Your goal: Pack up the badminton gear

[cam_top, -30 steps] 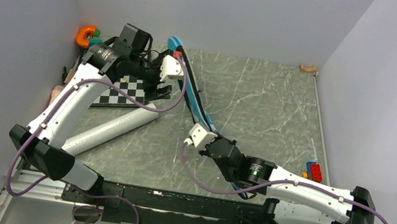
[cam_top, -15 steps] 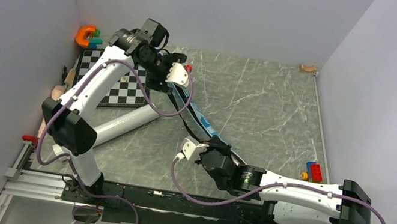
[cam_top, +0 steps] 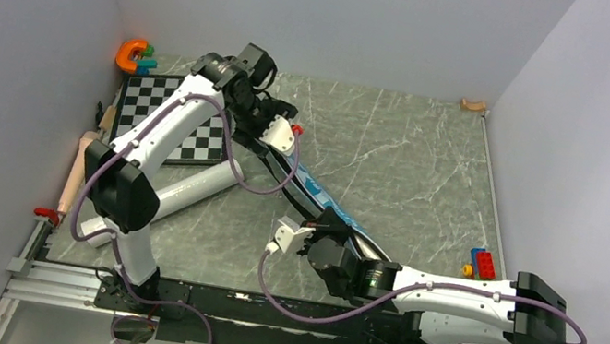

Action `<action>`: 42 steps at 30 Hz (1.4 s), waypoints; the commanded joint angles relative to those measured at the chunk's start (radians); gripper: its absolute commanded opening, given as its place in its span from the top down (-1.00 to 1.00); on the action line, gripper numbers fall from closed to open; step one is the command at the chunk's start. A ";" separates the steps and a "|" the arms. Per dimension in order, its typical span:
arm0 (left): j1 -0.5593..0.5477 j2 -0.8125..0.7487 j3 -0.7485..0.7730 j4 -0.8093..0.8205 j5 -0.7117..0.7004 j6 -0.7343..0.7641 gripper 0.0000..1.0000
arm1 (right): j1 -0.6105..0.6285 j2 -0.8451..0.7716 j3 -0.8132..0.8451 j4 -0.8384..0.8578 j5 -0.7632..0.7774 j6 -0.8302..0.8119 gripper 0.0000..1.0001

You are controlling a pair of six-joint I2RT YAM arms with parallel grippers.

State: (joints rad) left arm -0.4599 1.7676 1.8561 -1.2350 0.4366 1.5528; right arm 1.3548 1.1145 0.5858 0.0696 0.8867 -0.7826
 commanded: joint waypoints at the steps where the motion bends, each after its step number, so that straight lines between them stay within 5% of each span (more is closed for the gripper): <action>1: -0.016 0.051 0.048 -0.019 -0.023 0.046 -0.53 | 0.021 -0.008 0.005 0.142 0.071 -0.013 1.00; 12: -0.024 0.026 -0.075 0.086 -0.118 0.034 -0.15 | 0.028 -0.026 -0.014 0.127 0.080 0.040 1.00; 16: -0.032 0.008 -0.095 0.145 -0.119 -0.010 0.24 | 0.032 -0.024 -0.014 0.111 0.075 0.093 1.00; 18: -0.036 -0.006 -0.110 0.174 -0.118 -0.041 0.85 | 0.032 -0.027 -0.018 0.104 0.071 0.119 1.00; 19: -0.037 -0.017 -0.124 0.200 -0.120 -0.056 1.00 | 0.032 -0.028 -0.020 0.105 0.069 0.131 1.00; 25: -0.042 -0.083 -0.204 0.273 -0.122 -0.099 1.00 | 0.032 -0.058 -0.040 0.105 0.060 0.233 1.00; 31: -0.044 -0.126 -0.215 0.349 -0.136 -0.220 1.00 | 0.009 -0.241 -0.066 0.145 0.030 0.413 0.35; 38: -0.045 -0.174 -0.223 0.417 -0.139 -0.411 1.00 | -0.098 -0.368 0.021 -0.009 -0.058 0.675 -0.07; 42: -0.045 -0.183 -0.208 0.398 -0.118 -0.483 1.00 | -0.296 -0.421 0.062 -0.066 -0.307 0.921 -0.22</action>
State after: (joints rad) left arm -0.5045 1.6661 1.6062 -0.9253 0.2451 1.1999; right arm 1.2095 0.7437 0.5781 0.0612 0.7959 -0.1543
